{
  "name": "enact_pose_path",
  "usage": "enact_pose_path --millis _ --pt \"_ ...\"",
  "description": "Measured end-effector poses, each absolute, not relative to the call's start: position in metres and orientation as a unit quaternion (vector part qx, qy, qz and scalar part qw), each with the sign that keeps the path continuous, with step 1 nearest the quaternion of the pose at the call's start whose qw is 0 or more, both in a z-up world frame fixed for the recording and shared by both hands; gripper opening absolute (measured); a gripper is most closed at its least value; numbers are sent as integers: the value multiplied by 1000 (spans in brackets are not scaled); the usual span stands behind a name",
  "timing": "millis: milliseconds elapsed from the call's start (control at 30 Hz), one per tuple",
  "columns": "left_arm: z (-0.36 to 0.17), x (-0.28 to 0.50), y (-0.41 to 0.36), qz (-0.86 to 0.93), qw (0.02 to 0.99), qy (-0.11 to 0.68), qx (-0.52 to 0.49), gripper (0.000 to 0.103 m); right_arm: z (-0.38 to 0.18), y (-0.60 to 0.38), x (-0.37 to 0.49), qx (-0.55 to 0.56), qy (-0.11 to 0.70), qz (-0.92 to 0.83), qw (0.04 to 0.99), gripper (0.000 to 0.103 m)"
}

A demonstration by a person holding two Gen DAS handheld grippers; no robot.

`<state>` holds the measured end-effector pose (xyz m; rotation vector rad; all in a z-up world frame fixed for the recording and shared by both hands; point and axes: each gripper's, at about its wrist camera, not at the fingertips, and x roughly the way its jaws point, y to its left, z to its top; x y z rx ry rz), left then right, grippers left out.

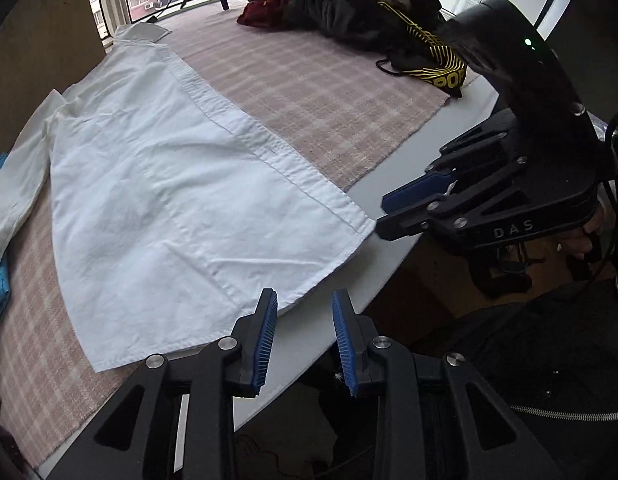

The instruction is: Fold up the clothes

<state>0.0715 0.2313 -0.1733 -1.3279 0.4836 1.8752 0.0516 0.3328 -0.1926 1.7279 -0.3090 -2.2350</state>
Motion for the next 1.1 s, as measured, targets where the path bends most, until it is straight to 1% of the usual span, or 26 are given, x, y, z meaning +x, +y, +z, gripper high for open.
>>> enact_pose_path --millis 67,167,267,400,467,500,567,633,700,867,900,933,967,1033,1100 --pt "-175 76 240 734 395 203 -514 27 -196 338 44 594 -151 -772 168 23" --pt "-182 78 258 728 399 225 -509 29 -186 352 40 571 -195 -778 177 23" --pt "-190 70 267 725 388 225 -523 29 -171 363 43 554 -209 -787 175 23" --pt "-185 61 261 732 374 219 -526 25 -169 369 54 565 -156 -799 139 23" --pt "-180 57 256 737 368 216 -524 22 -175 366 60 574 -133 -797 135 23" --pt "-178 55 254 739 365 215 -524 18 -178 364 62 577 -124 -796 136 23" --pt "-173 47 248 746 357 210 -521 16 -182 356 65 580 -108 -795 142 23" --pt "-169 39 244 753 349 209 -518 10 -185 345 64 578 -98 -795 153 23" --pt "-167 33 241 757 342 211 -515 10 -187 332 61 579 -86 -794 166 23" --pt "-170 25 232 761 331 206 -519 10 -191 303 60 586 0 -791 175 23" --pt "-170 26 230 759 334 204 -521 10 -192 301 62 588 12 -790 173 24" --pt "-171 29 228 757 336 203 -522 11 -193 300 63 589 19 -790 169 27" --pt "-172 33 226 758 334 207 -521 12 -195 302 62 590 20 -791 161 30" --pt "-176 34 218 759 325 212 -524 13 -198 306 61 591 15 -793 149 31" --pt "-180 29 206 762 311 202 -531 13 -197 313 55 589 -14 -794 151 30"
